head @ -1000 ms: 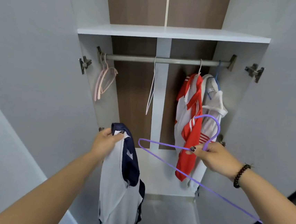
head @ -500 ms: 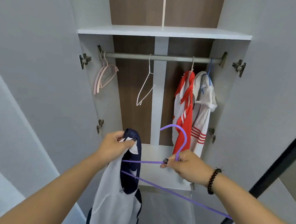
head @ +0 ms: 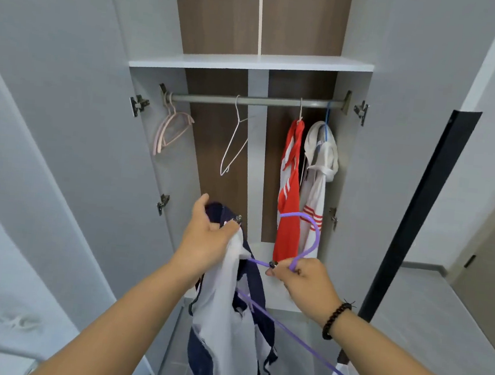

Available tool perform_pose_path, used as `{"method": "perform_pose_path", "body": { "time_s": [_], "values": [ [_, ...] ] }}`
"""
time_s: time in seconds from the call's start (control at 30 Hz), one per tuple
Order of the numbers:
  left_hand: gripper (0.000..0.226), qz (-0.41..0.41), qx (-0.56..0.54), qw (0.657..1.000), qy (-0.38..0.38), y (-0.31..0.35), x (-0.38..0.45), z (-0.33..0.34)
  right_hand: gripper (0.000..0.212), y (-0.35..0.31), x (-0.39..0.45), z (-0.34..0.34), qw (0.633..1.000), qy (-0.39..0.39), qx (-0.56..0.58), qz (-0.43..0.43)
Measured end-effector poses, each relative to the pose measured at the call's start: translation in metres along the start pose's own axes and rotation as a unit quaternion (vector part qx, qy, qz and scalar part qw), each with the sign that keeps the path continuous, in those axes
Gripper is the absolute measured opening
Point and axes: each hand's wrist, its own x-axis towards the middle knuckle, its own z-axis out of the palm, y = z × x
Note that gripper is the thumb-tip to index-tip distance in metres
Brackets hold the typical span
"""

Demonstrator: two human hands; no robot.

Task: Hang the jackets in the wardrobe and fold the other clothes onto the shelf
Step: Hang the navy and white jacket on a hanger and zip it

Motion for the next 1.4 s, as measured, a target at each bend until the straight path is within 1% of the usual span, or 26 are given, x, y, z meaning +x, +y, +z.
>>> {"method": "perform_pose_path", "body": {
  "time_s": [0.03, 0.07, 0.1, 0.13, 0.2, 0.27, 0.33, 0.37, 0.43, 0.5, 0.53, 0.57, 0.63, 0.7, 0.77, 0.8, 0.83, 0.87, 0.93, 1.0, 1.03, 1.07, 1.13, 1.2, 1.3, 1.4],
  "values": [
    [0.08, 0.011, 0.027, 1.0, -0.006, -0.002, -0.005, -0.002, 0.023, -0.004, -0.002, -0.005, 1.0, -0.002, 0.019, -0.01],
    [0.082, 0.033, 0.064, 0.997, -0.012, -0.004, -0.009, -0.005, 0.022, -0.008, -0.005, -0.008, 0.999, -0.008, 0.029, -0.021],
    [0.074, 0.063, 0.112, 0.992, -0.019, -0.007, -0.013, -0.007, 0.023, -0.011, -0.007, -0.011, 0.999, -0.018, 0.031, -0.031],
    [0.061, 0.091, 0.171, 0.981, -0.028, -0.01, -0.017, -0.011, 0.023, -0.013, -0.01, -0.013, 0.998, -0.03, 0.032, -0.038],
    [0.038, 0.137, 0.28, 0.949, -0.043, -0.014, -0.025, -0.016, 0.025, -0.013, -0.014, -0.015, 0.997, -0.048, 0.052, -0.032],
    [0.031, 0.198, 0.392, 0.898, -0.041, -0.022, -0.032, -0.02, 0.028, -0.01, -0.018, -0.017, 0.995, -0.052, 0.08, -0.019],
    [0.028, 0.258, 0.492, 0.831, -0.002, -0.029, -0.036, -0.023, 0.031, -0.01, -0.022, -0.02, 0.994, -0.057, 0.091, -0.017],
    [0.026, 0.282, 0.518, 0.807, 0.012, -0.031, -0.037, -0.024, 0.031, -0.011, -0.024, -0.023, 0.993, -0.063, 0.095, -0.019],
    [0.024, 0.314, 0.54, 0.781, -0.004, -0.033, -0.038, -0.025, 0.03, -0.011, -0.026, -0.027, 0.992, -0.079, 0.099, -0.022],
    [0.027, 0.314, 0.561, 0.765, -0.046, -0.035, -0.039, -0.026, 0.026, -0.008, -0.027, -0.031, 0.99, -0.094, 0.102, -0.022],
    [0.03, 0.311, 0.57, 0.758, -0.052, -0.035, -0.039, -0.026, 0.024, -0.007, -0.026, -0.032, 0.989, -0.099, 0.106, -0.021],
    [0.031, 0.313, 0.575, 0.755, -0.046, -0.035, -0.04, -0.027, 0.024, -0.006, -0.026, -0.033, 0.988, -0.1, 0.113, -0.021],
    [0.031, 0.326, 0.576, 0.749, -0.027, -0.035, -0.042, -0.027, 0.031, -0.005, -0.026, -0.033, 0.988, -0.09, 0.118, -0.03],
    [0.03, 0.329, 0.566, 0.755, -0.032, -0.036, -0.042, -0.03, 0.036, -0.004, -0.025, -0.032, 0.992, -0.057, 0.096, -0.058],
    [0.028, 0.313, 0.55, 0.773, -0.037, -0.035, -0.041, -0.035, 0.027, -0.004, -0.023, -0.03, 0.993, -0.016, 0.068, -0.091],
    [0.027, 0.298, 0.535, 0.79, -0.034, -0.035, -0.041, -0.039, 0.017, -0.004, -0.024, -0.029, 0.993, 0.001, 0.057, -0.105],
    [0.025, 0.272, 0.511, 0.815, -0.027, -0.035, -0.041, -0.043, 0.015, -0.004, -0.026, -0.027, 0.992, 0.023, 0.041, -0.121],
    [0.022, 0.239, 0.475, 0.847, -0.019, -0.035, -0.042, -0.048, 0.023, -0.002, -0.029, -0.024, 0.987, 0.06, 0.01, -0.146],
    [0.016, 0.182, 0.393, 0.901, 0.001, -0.035, -0.044, -0.058, 0.03, 0.002, -0.038, -0.016, 0.958, 0.168, -0.063, -0.223],
    [0.014, 0.155, 0.341, 0.927, 0.017, -0.033, -0.046, -0.067, 0.025, 0.008, -0.046, -0.005, 0.918, 0.256, -0.089, -0.289],
    [0.014, 0.147, 0.325, 0.934, 0.024, -0.032, -0.047, -0.071, 0.024, 0.012, -0.048, 0.001, 0.908, 0.27, -0.08, -0.309],
    [0.014, 0.142, 0.312, 0.939, 0.036, -0.03, -0.048, -0.073, 0.025, 0.015, -0.05, 0.007, 0.907, 0.26, -0.064, -0.325],
    [0.014, 0.136, 0.278, 0.949, 0.068, -0.025, -0.047, -0.076, 0.027, 0.023, -0.054, 0.02, 0.917, 0.199, -0.035, -0.344],
    [0.016, 0.134, 0.22, 0.962, 0.095, -0.019, -0.047, -0.079, 0.027, 0.029, -0.053, 0.031, 0.937, 0.143, -0.02, -0.318],
    [0.019, 0.134, 0.138, 0.975, 0.111, -0.007, -0.047, -0.082, 0.033, 0.034, -0.042, 0.042, 0.978, 0.104, 0.02, -0.179],
    [0.018, 0.137, 0.064, 0.984, 0.097, 0.006, -0.05, -0.088, 0.032, 0.035, -0.029, 0.05, 0.992, 0.075, 0.092, -0.044]
  ]
}}
